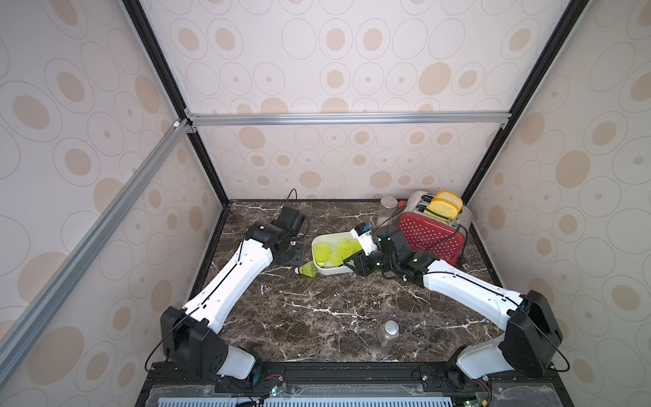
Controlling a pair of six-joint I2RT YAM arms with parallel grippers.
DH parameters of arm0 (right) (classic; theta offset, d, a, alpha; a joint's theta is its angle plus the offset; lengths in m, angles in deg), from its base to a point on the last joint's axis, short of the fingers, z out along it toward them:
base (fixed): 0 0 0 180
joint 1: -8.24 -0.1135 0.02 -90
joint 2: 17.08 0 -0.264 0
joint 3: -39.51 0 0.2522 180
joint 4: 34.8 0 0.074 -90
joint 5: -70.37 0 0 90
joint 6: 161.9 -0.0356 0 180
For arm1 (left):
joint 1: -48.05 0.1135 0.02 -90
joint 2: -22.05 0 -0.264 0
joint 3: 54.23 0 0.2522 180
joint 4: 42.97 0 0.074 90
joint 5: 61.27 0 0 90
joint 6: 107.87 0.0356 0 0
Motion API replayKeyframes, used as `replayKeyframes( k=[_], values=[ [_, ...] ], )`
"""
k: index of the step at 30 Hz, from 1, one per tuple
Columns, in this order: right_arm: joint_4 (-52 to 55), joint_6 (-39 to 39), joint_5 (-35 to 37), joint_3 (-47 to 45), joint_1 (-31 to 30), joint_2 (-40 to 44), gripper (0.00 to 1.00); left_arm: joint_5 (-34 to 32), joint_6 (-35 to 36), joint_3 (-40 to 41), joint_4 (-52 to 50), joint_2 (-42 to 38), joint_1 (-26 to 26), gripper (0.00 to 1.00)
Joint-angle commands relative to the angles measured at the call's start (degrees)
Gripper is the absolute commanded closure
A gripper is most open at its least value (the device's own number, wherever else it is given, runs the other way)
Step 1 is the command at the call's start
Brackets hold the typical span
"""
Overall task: Put the shuttlecocks into the storage box
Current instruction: Pick up the shuttlecock at the center of the board.
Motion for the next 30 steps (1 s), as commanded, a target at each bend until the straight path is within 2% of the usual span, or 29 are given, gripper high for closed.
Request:
replayKeyframes(
  k=[1, 6, 11, 14, 23, 24, 26, 30],
  values=[
    [-2.48, -1.37, 4.49, -0.28, -3.65, -2.52, 0.59, 6.03, -6.96, 7.94, 6.74, -8.3, 0.01, 0.52],
    [-2.47, -2.2, 7.48, 4.5, -9.55, -9.18, 0.6, 8.29, -8.82, 16.87, 7.5, -20.42, 0.11, 0.52],
    [-3.91, -6.66, 9.64, 8.19, -10.82, -15.23, 0.6, 10.66, -10.45, 24.03, 7.86, -33.25, 0.12, 0.51],
    [-2.65, -7.23, 10.87, 12.32, -11.74, -19.27, 0.6, 10.48, -12.2, 27.58, 7.62, -40.34, 0.09, 0.45],
    [2.31, -10.14, 13.39, 23.89, -13.08, -29.62, 0.58, 6.01, -13.04, 26.76, -2.54, -50.43, 0.09, 0.33],
    [2.9, -10.38, 13.36, 25.06, -13.09, -30.6, 0.58, 6.04, -13.24, 26.3, -3.19, -51.09, 0.09, 0.18],
    [3.71, -11.3, 13.88, 26.42, -13.06, -31.86, 0.59, 6.27, -13.65, 25.54, -4.19, -51.72, 0.09, 0.01],
    [3.71, -13.58, 14.07, 27.4, -13.06, -33.78, 0.59, 6.17, -13.76, 23.77, -5.26, -52.36, 0.09, 0.01]
  ],
)
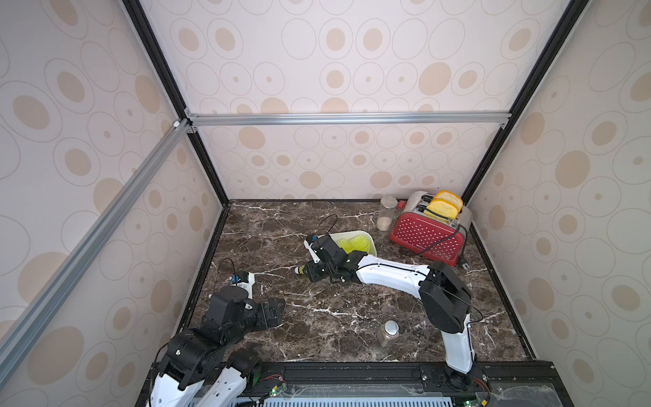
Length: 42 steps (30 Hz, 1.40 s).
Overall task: Put the shuttlecocks into the storage box
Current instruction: Pick up the shuttlecock at the center of the board.
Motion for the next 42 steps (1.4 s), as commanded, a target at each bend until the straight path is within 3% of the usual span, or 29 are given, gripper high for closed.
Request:
replayKeyframes(
  k=[1, 24, 34, 42],
  values=[
    [1.66, -2.9, 0.44, 1.56, -0.41, -1.96, 0.59, -1.01, -0.17, -3.29, -2.74, -0.47, 0.09, 0.01],
    [4.44, -5.63, 1.87, 8.91, -0.39, -9.17, 0.61, 3.47, 0.98, -3.0, -2.12, -1.94, 0.09, 0.01],
    [11.26, -4.84, 7.05, 12.5, -0.54, -9.94, 0.58, 4.51, 0.94, -3.27, -0.97, -1.48, 0.09, 0.01],
    [10.02, -5.36, 4.45, 14.77, -0.55, -12.7, 0.57, 4.68, 1.81, -3.37, -1.18, -1.97, 0.12, 0.01]
  ],
)
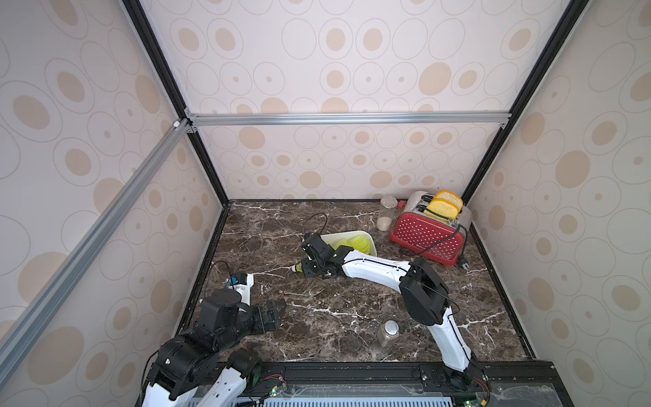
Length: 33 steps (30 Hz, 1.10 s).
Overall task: Put the shuttlecocks into the storage box
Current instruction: Pick up the shuttlecock at the center of the board.
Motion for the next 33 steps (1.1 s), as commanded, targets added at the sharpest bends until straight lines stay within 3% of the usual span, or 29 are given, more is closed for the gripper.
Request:
replayKeyframes(
  k=[1, 9, 15, 20, 24, 28, 33],
  values=[
    [0.34, 0.11, -0.99, 1.63, -0.5, -2.55, 0.58, 0.26, 1.35, -1.15, -0.21, -0.73, 0.11, 0.01],
    [-0.03, 0.88, -2.98, 4.89, -0.26, -5.13, 0.69, 0.24, 1.09, -1.66, -1.11, -1.1, 0.09, 0.01],
    [1.19, 6.58, -5.98, 7.02, 0.1, -5.13, 1.0, 0.89, 1.42, -1.87, -1.12, -0.57, 0.09, 0.01],
    [7.75, 18.65, -10.3, 8.82, 0.39, -0.32, 1.0, 1.61, 1.87, -2.77, -0.79, 1.37, 0.09, 0.01],
    [23.57, 30.94, -13.87, 15.57, 1.64, 3.65, 1.0, 2.79, 2.65, -4.34, 1.4, 4.37, 0.09, 0.01],
    [41.74, 40.01, -11.49, 24.34, 3.91, 4.86, 1.0, 4.33, 3.8, -5.73, 4.65, 8.89, 0.1, 0.01],
    [51.64, 46.29, -7.53, 27.89, 7.62, 6.31, 1.0, 6.46, 5.09, -5.52, 11.57, 15.99, 0.14, 0.01]
  ],
)
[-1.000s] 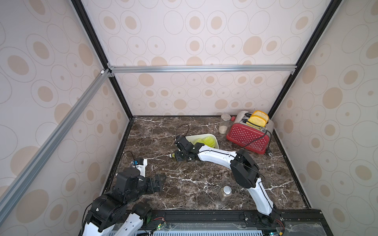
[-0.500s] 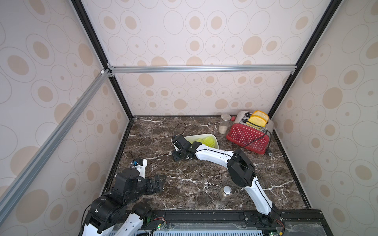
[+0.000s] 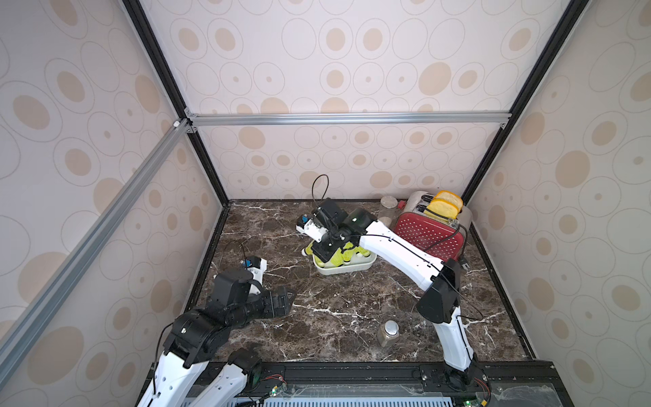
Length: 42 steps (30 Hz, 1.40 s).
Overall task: Put the shuttlecocks into the storage box
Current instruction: Pick up the shuttlecock at the center of the board, then place the shuttlecock in the storage box.
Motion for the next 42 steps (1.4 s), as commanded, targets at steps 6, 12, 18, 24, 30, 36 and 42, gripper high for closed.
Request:
replayKeyframes(
  k=[6, 12, 18, 24, 30, 36, 42],
  values=[
    [16.96, 10.95, 5.23, 6.22, 7.09, -0.89, 1.0, 2.96, 1.47, -2.9, 13.63, 13.27, 0.01, 0.01],
    [17.24, 14.97, 7.18, 5.75, 11.95, -1.57, 1.0, 3.09, 1.06, -3.94, 16.4, 18.58, -0.17, 0.01],
    [15.99, 21.67, 2.31, 4.29, 14.76, -2.41, 1.0, -1.39, -3.02, -2.35, 16.47, 19.94, -0.43, 0.01],
    [15.88, 27.59, 3.05, 4.82, 15.72, -4.61, 1.0, -3.35, -7.53, -2.55, 18.95, 23.47, -1.17, 0.01],
    [15.5, 30.26, 4.2, 8.26, 15.56, -8.54, 1.0, -4.65, -7.22, -4.4, 19.23, 24.84, -3.45, 0.01],
    [13.14, 33.77, 8.26, 6.86, 14.99, -9.06, 1.0, -4.24, -7.58, -3.16, 19.3, 23.65, -4.55, 0.01],
    [11.19, 38.62, 7.1, 6.33, 13.65, -9.04, 1.0, -4.41, -7.01, -2.79, 19.03, 22.76, -4.65, 0.01]
  ],
)
